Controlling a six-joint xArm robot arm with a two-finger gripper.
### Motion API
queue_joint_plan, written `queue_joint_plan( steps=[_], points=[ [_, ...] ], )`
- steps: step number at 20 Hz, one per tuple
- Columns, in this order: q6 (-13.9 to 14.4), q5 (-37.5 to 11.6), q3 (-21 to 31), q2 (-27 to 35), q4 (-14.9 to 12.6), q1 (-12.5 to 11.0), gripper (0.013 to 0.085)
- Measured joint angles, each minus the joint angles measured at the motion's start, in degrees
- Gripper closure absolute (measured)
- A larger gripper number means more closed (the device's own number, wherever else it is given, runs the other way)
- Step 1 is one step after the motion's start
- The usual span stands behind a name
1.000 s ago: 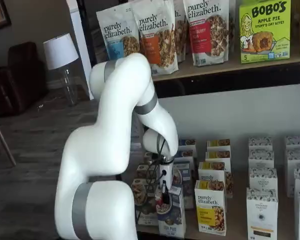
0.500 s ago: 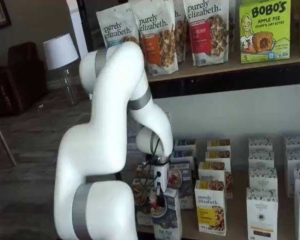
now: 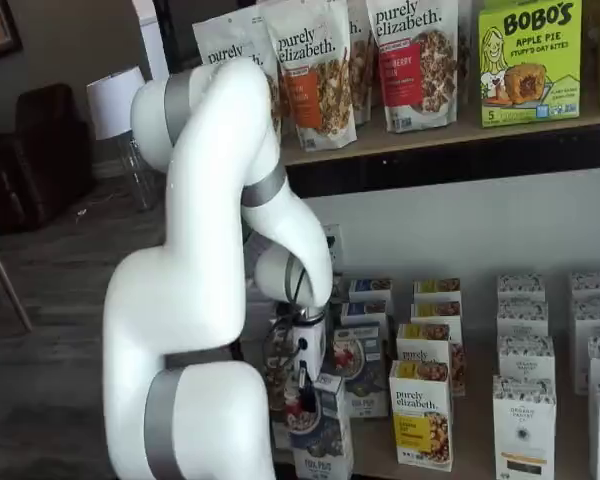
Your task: Pick up the blue and white box that is on the bottom shelf, the second box from the left
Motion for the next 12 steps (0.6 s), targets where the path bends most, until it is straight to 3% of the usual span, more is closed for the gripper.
queue_joint_plan(
  steps=[7,12],
  points=[
    [4.3,2.6,5.7,-8.2,-3.0,1.3,0.049],
    [5.3,6.1,8.6,-14.3,-2.7,2.1,0.049]
  ],
)
